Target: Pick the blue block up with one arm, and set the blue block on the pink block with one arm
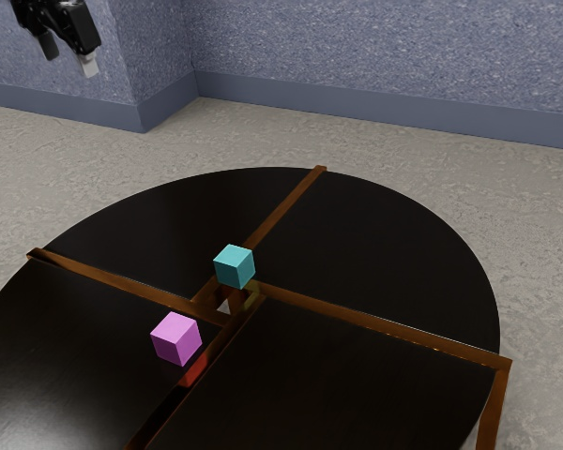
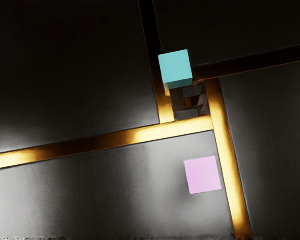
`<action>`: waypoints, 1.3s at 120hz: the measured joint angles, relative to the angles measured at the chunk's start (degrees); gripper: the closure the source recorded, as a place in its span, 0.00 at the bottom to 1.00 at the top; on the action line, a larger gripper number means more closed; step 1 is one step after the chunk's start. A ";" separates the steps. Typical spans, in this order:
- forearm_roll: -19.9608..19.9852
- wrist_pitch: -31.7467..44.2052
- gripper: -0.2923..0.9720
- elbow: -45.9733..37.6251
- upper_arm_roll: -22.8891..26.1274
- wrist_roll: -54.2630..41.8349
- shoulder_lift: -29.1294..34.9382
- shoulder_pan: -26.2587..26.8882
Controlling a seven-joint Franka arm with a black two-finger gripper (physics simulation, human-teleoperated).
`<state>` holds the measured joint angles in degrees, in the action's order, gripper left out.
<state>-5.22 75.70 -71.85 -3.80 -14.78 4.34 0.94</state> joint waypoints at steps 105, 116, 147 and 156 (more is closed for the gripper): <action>-0.87 29.36 0.23 -25.12 -1.92 5.23 -20.15 1.53; 0.20 32.57 0.23 -25.14 -2.25 7.04 -23.33 1.26; 1.94 37.74 0.23 -23.34 -2.34 10.95 -27.45 0.47; 2.07 38.37 0.23 -22.49 -2.29 11.80 -28.53 0.36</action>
<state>-3.15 114.08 -94.34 -6.09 -2.99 -24.19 1.30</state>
